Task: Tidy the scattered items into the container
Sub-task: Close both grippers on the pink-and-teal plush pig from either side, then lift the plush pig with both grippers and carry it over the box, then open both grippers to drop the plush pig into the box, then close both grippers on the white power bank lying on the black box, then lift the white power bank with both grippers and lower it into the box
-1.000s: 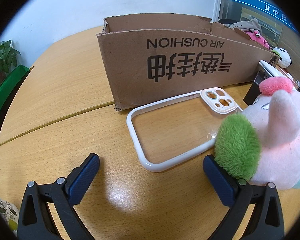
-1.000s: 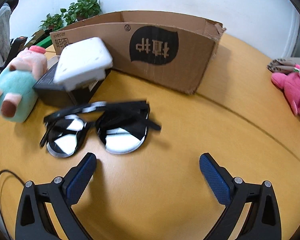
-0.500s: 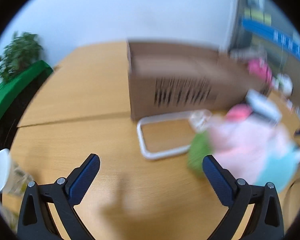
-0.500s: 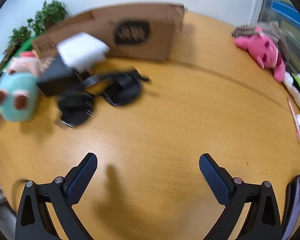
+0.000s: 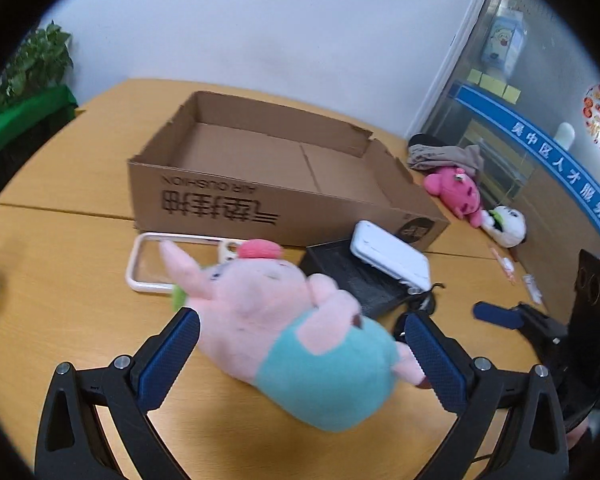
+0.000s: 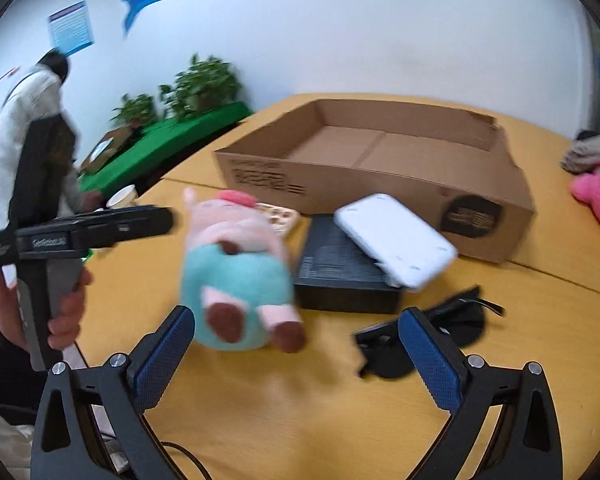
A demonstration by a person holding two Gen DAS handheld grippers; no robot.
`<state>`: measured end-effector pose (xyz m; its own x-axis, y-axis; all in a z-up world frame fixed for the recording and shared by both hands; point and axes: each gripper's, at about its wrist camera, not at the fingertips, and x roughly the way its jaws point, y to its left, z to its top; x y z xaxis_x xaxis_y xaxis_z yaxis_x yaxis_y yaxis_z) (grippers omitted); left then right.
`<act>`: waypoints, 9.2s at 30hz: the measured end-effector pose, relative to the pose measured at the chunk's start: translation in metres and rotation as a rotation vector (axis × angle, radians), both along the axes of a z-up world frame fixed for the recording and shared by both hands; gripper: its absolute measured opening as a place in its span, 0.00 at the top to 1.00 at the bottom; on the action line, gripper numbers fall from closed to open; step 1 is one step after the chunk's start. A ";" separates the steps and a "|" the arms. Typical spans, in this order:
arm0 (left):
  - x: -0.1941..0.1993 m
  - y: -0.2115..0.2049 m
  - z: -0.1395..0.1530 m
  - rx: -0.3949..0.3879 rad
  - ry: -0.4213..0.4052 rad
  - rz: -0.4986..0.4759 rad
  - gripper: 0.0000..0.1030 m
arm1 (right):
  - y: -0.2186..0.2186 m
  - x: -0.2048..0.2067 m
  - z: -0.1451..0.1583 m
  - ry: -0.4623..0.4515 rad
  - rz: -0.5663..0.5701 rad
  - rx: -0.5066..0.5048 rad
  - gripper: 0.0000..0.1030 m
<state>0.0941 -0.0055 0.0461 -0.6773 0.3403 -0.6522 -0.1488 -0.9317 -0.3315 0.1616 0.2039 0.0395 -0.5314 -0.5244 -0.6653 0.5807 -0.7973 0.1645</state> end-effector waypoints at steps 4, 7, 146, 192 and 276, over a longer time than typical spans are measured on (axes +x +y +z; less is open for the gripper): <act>-0.004 -0.002 -0.007 -0.029 -0.005 0.063 0.01 | -0.018 -0.003 -0.004 -0.016 0.024 0.012 0.00; -0.009 -0.009 -0.014 -0.007 -0.044 0.086 0.01 | -0.027 -0.013 -0.012 -0.054 0.040 -0.001 0.00; -0.205 -0.063 0.080 -0.135 0.173 0.027 0.03 | -0.113 -0.302 0.019 0.093 -0.170 0.153 0.01; -0.107 0.053 -0.064 0.054 -0.225 -0.244 0.19 | 0.015 -0.197 -0.055 -0.125 0.029 0.172 0.00; -0.438 0.020 -0.019 0.398 -0.260 -0.209 0.76 | -0.029 -0.508 -0.025 -0.301 0.063 -0.177 0.33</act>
<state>-0.3443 0.0146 0.0273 -0.4009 0.7073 -0.5822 -0.1840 -0.6847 -0.7052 -0.3468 0.1747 0.0143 -0.2884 -0.6708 -0.6833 0.5319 -0.7056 0.4682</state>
